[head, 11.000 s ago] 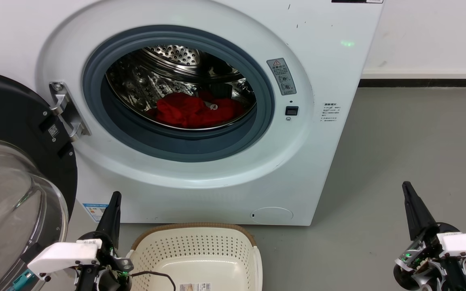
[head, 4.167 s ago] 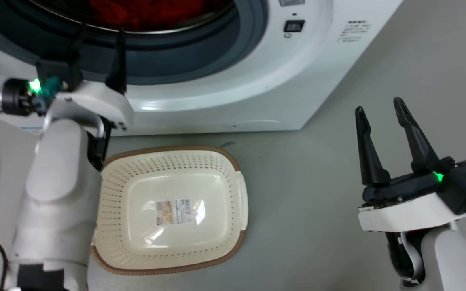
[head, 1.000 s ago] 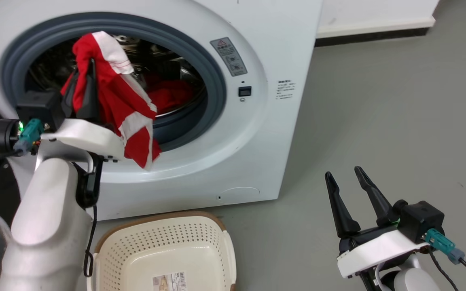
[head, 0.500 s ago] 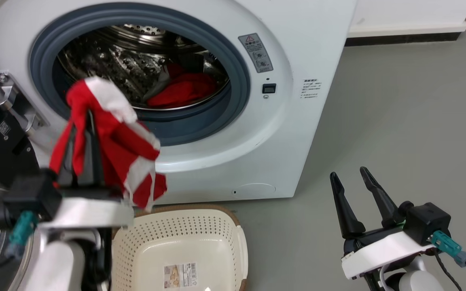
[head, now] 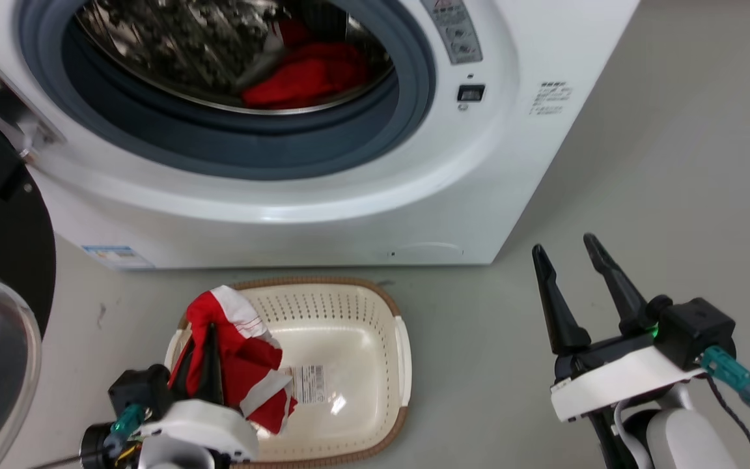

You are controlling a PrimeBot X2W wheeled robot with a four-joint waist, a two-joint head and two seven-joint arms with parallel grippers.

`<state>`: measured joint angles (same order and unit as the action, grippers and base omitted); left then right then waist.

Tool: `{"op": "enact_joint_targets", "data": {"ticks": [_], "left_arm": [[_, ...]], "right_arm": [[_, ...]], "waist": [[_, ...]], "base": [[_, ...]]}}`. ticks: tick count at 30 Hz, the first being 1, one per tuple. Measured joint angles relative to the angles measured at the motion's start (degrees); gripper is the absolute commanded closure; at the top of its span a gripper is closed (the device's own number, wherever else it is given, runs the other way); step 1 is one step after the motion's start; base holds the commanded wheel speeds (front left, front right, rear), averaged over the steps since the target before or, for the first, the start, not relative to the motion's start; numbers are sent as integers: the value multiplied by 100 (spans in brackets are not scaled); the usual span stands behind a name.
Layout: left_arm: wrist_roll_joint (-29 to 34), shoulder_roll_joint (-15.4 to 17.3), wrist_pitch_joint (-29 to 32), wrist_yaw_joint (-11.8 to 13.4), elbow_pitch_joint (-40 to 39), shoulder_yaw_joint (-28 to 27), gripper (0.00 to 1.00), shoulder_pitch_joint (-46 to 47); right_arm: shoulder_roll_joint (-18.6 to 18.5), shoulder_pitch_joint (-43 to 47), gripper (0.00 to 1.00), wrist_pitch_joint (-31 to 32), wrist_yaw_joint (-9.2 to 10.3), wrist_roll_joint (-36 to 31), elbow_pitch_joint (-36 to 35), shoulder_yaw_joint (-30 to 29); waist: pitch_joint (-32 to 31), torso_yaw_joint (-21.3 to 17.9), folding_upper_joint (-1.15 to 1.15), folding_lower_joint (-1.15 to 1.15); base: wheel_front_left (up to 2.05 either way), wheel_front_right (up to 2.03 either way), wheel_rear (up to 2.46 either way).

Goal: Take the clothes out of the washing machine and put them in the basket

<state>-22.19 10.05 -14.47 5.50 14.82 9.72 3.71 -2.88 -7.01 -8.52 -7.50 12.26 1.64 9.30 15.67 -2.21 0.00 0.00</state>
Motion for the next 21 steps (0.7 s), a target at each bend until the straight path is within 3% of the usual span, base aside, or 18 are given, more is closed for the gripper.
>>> {"op": "enact_joint_targets", "data": {"ticks": [9,16,21], "left_arm": [[197,-137,-52,-575,2001,-140,100,1421],[260,-366,-58,-722,3799,-222,100,2592],[240,-452,-59,-735,4625,-294,100,3182]], "right_arm": [[0,-371,0,152,0,-240,-332,-49],[1,-659,0,236,0,-415,-525,-111],[1,-862,0,246,0,-469,-601,-40]], "waist": [[1038,81,0,1],[1914,126,0,1],[2492,153,0,1]], "base": [[0,0,0],[0,0,0],[0,0,0]]}}
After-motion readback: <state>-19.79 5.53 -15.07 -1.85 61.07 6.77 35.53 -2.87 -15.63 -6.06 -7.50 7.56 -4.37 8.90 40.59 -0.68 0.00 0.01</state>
